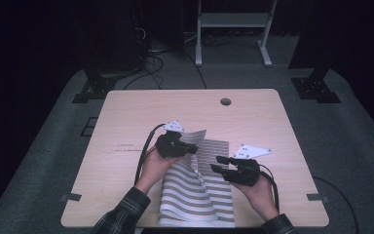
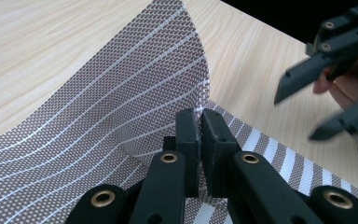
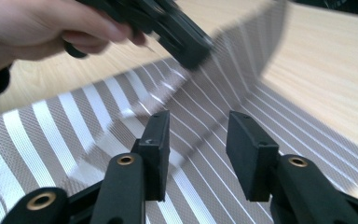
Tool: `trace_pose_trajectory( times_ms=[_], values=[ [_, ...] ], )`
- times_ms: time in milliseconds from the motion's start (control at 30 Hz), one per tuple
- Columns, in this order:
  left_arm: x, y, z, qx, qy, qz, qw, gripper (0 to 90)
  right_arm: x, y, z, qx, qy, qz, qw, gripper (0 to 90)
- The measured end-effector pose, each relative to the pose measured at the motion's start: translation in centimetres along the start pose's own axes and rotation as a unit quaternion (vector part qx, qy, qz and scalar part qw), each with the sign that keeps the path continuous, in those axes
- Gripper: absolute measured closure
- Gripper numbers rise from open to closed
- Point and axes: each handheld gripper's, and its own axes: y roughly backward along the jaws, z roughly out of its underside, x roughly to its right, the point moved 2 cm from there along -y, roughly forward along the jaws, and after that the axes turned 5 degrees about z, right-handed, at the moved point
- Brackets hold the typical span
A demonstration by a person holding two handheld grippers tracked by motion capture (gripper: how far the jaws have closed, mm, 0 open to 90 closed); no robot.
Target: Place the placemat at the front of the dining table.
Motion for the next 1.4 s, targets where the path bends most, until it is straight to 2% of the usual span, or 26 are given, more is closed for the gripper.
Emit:
trace_pose_trajectory(
  times_ms=[33, 100, 267, 300, 333, 433, 533, 700, 767, 933, 967, 1000, 1133, 1233, 1400],
  values=[
    [0.0, 0.1, 0.0, 0.001, 0.000, 0.000, 1.0000, 86.4, 0.9, 0.3, 0.7, -0.018, -0.012, 0.003, 0.9998, 54.3],
    [0.0, 0.3, 0.0, 0.000, 0.001, 0.001, 1.0000, 86.4, 1.1, 0.3, 0.9, -0.026, -0.013, 0.007, 0.9996, 53.1],
    [0.1, 0.8, -0.1, 0.003, -0.001, 0.004, 1.0000, 86.4, 1.8, -0.5, 3.1, -0.075, 0.011, 0.050, 0.9959, 44.1],
    [0.1, 0.9, -0.1, 0.004, 0.000, 0.005, 1.0000, 86.4, 1.9, -1.2, 3.5, -0.091, 0.008, 0.052, 0.9944, 42.9],
    [0.2, 1.0, -0.1, 0.006, 0.001, 0.006, 1.0000, 86.4, 1.9, -1.2, 3.5, -0.091, 0.008, 0.052, 0.9944, 42.9],
    [0.3, 1.3, -0.2, 0.009, 0.001, 0.009, 0.9999, 86.4, 1.7, -2.3, 4.0, -0.113, 0.023, 0.060, 0.9915, 42.1],
    [0.4, 1.7, -0.3, 0.015, 0.002, 0.013, 0.9998, 86.4, 1.7, -3.2, 4.5, -0.138, 0.028, 0.062, 0.9881, 41.5],
    [0.3, 2.0, -0.2, 0.015, 0.005, 0.012, 0.9998, 86.4, 1.6, -3.1, 4.8, -0.126, 0.036, 0.065, 0.9892, 46.4],
    [0.2, 2.1, -0.2, 0.015, 0.006, 0.011, 0.9998, 86.4, 1.5, -3.1, 4.8, -0.129, 0.040, 0.064, 0.9888, 51.0],
    [0.2, 2.6, -0.2, 0.022, 0.009, 0.010, 0.9997, 86.4, 0.9, -3.1, 4.8, -0.123, 0.057, 0.054, 0.9893, 74.5],
    [0.2, 2.7, -0.2, 0.023, 0.009, 0.010, 0.9996, 86.4, 0.8, -3.1, 4.7, -0.126, 0.056, 0.050, 0.9891, 81.7],
    [0.1, 2.8, -0.2, 0.024, 0.009, 0.012, 0.9996, 86.4, 0.7, -3.1, 4.5, -0.134, 0.053, 0.052, 0.9883, 84.5],
    [0.1, 3.2, -0.2, 0.028, 0.011, 0.012, 0.9995, 86.4, 0.9, -3.2, 4.1, -0.142, 0.048, 0.049, 0.9875, 86.2],
    [0.0, 3.5, -0.3, 0.032, 0.012, 0.012, 0.9993, 86.4, 1.4, -2.7, 3.7, -0.133, 0.025, 0.046, 0.9897, 86.6],
    [-0.1, 4.5, -0.4, 0.042, 0.012, 0.010, 0.9990, 86.3, 1.9, -2.0, 3.4, -0.128, 0.023, 0.051, 0.9901, 86.8]
  ],
)
